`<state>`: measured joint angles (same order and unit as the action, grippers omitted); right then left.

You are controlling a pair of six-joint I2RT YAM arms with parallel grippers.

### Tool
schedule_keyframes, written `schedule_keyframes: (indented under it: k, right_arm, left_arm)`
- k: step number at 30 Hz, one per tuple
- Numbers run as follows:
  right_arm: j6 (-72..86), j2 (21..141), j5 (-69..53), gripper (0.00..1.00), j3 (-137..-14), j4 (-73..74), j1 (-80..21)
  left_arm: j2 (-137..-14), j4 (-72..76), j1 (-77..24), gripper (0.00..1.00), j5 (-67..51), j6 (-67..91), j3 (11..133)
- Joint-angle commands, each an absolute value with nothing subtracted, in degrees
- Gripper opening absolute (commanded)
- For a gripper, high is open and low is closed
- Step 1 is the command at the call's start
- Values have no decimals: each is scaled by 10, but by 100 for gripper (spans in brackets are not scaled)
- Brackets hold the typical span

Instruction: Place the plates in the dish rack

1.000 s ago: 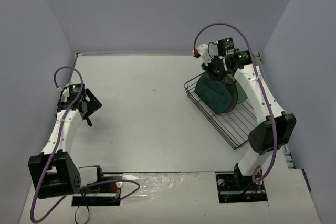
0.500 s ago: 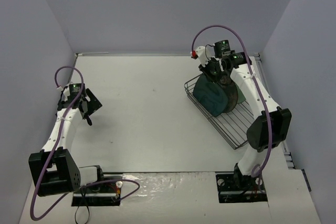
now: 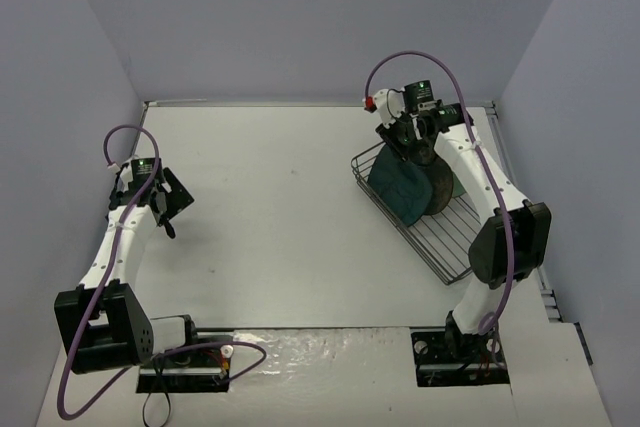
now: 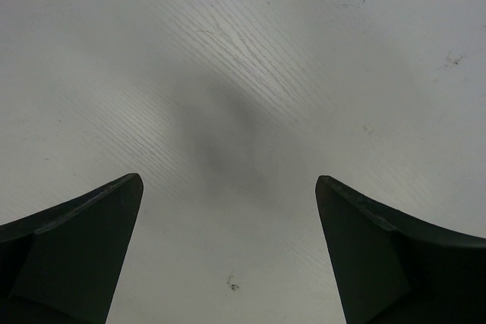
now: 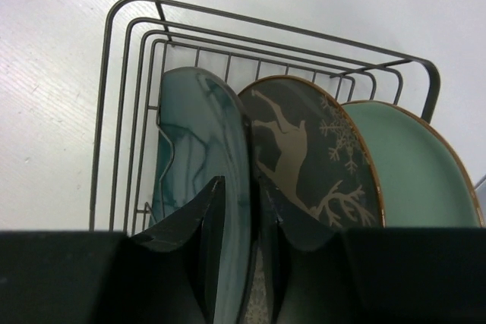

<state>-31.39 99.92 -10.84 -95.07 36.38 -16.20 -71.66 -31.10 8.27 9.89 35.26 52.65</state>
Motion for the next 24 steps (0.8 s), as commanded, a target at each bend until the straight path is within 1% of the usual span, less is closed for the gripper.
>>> schedule_keyframes:
  k: [1,2,3,7,10,11,17,21,24]
  right_arm:
    - [-301,967,-77,41,-961,340,-168]
    - [-300,961,-72,56,-963,339,-169]
    - [-299,956,-69,64,-965,337,-170]
    - [-294,932,-51,85,-965,325,-174]
    - [-287,920,-31,97,-972,311,-179]
    - [-283,916,-21,100,-976,304,-181]
    - [-228,900,68,100,-1038,252,-188]
    - [-172,892,76,100,-1058,218,-214]
    - [-90,887,68,100,-1076,191,-241]
  left_arm:
    - [-709,-306,85,97,112,346,560]
    - [-707,-305,85,97,112,346,561]
    - [-706,-305,85,97,112,346,561]
    - [-704,-304,85,97,107,346,560]
    - [-702,-304,85,97,104,346,560]
    - [-700,-304,85,97,103,346,561]
    - [-668,-301,83,97,98,349,563]
    - [-640,-285,56,97,120,350,561]
    - [-632,-285,12,97,159,357,576]
